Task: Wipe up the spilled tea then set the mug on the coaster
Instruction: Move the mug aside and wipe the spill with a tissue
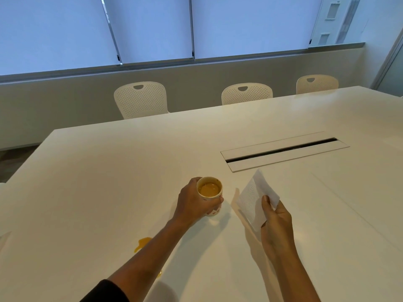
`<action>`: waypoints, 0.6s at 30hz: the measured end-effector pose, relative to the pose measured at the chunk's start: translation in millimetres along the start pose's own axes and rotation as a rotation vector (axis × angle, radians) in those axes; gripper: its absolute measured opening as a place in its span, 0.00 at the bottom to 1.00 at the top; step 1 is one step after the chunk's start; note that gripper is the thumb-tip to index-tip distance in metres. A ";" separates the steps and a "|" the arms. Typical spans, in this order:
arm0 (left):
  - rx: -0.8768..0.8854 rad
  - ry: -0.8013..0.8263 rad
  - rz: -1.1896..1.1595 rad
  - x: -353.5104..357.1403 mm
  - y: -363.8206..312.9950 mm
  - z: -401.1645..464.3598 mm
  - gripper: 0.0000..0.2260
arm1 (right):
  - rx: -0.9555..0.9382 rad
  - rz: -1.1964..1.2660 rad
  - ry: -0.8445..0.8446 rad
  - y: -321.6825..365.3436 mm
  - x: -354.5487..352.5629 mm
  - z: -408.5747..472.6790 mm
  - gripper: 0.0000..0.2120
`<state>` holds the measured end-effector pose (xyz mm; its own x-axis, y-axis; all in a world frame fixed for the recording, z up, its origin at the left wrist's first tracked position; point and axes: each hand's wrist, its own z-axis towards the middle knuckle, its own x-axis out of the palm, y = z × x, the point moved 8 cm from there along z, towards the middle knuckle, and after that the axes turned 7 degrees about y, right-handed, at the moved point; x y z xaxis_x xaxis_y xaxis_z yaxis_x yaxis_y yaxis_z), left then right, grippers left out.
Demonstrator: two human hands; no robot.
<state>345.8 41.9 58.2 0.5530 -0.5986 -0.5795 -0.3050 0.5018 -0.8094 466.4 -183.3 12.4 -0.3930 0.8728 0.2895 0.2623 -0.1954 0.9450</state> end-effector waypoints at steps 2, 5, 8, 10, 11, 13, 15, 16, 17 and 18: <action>0.007 -0.006 -0.002 -2.2 -2.8 -0.9 0.38 | -0.014 -0.014 -0.004 2.4 -0.7 -0.6 0.10; 0.027 -0.031 -0.014 -10.9 -11.0 -1.8 0.36 | -0.056 -0.058 0.004 7.8 3.8 -4.7 0.09; 0.067 -0.048 0.009 -22.9 -24.1 0.2 0.37 | -0.124 -0.078 0.046 18.6 22.5 -15.0 0.13; 0.088 -0.051 0.021 -30.9 -33.1 0.9 0.37 | -0.147 -0.071 0.107 20.7 39.7 -22.0 0.14; 0.100 -0.053 0.021 -34.7 -38.0 0.8 0.37 | -0.148 -0.074 0.140 18.2 48.4 -24.3 0.15; 0.132 -0.055 0.019 -41.0 -47.8 -0.6 0.36 | -0.160 -0.089 0.189 12.2 65.5 -28.2 0.18; 0.166 -0.057 0.016 -46.6 -57.4 -3.6 0.34 | -0.214 -0.101 0.223 12.6 82.5 -34.8 0.18; 0.178 -0.058 0.014 -49.5 -61.3 -5.3 0.33 | -0.232 -0.101 0.228 13.1 88.9 -38.3 0.18; 0.187 -0.059 0.011 -52.7 -64.6 -6.6 0.32 | -0.238 -0.091 0.222 13.0 93.5 -40.6 0.18; 0.195 -0.060 0.009 -55.5 -67.5 -7.4 0.32 | -0.236 -0.078 0.211 12.2 95.9 -41.0 0.18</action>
<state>330.0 36.6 144.2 0.5978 -0.5587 -0.5749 -0.1572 0.6215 -0.7674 395.8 -120.3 57.9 -0.5844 0.7821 0.2162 0.0219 -0.2512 0.9677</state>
